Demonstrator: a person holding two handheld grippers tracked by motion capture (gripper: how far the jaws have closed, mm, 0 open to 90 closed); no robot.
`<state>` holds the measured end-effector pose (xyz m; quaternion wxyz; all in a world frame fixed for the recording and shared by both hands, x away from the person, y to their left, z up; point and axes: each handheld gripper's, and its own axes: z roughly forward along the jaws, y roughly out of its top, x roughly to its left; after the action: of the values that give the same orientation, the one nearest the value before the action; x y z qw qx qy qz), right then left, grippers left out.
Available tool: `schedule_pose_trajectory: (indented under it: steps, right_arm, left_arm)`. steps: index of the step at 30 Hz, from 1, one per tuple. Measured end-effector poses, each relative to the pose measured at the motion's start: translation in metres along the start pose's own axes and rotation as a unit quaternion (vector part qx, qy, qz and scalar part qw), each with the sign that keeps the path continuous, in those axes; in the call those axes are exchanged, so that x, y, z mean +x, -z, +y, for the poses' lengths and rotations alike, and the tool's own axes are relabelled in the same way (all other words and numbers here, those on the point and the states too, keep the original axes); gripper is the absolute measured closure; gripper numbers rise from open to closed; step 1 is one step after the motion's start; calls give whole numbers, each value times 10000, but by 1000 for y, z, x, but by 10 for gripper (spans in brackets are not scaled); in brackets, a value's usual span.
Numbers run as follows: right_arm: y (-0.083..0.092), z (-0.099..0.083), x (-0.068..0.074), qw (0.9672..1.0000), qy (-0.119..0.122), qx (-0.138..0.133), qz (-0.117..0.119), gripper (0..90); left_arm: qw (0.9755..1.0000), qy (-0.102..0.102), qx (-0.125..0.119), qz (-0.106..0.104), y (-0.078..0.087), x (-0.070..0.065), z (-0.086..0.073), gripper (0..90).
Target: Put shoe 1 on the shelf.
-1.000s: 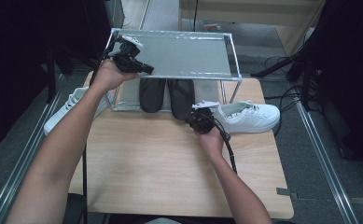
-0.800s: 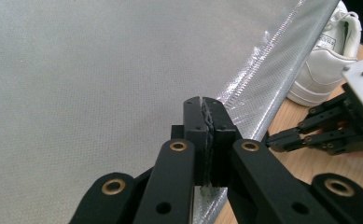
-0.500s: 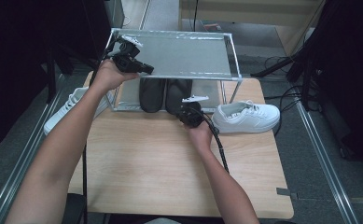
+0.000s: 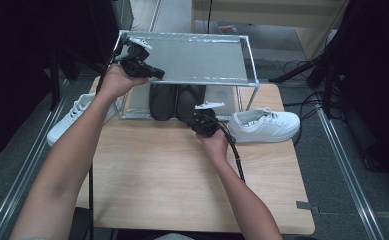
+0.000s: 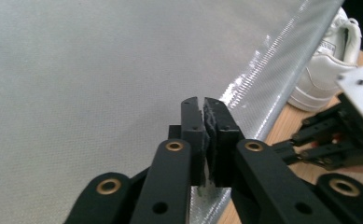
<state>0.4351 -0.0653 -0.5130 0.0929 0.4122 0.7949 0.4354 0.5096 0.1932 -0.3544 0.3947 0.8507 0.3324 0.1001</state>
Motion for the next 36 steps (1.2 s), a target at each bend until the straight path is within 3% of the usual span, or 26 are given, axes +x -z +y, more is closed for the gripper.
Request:
schedule_pose_trajectory:
  steps: [3,8,17,25,36]
  right_arm:
    - [9,-2,1,9999,82,3,79,868]
    - [29,-8,2,9998,74,-69,188,833]
    - [64,-20,1,9990,151,-221,365,712]
    - [83,-35,-2,9979,160,-337,520,562]
    - [101,-54,0,9969,223,-326,682,511]
  left_arm:
    - [9999,141,-6,3,1,-1,2,843]
    - [9998,80,-107,-145,9,-11,9,770]
    - [9994,155,-221,-218,27,-34,8,513]
    - [9993,70,-208,-308,36,-55,-8,427]
    - [9991,-33,-188,-377,29,-73,-38,387]
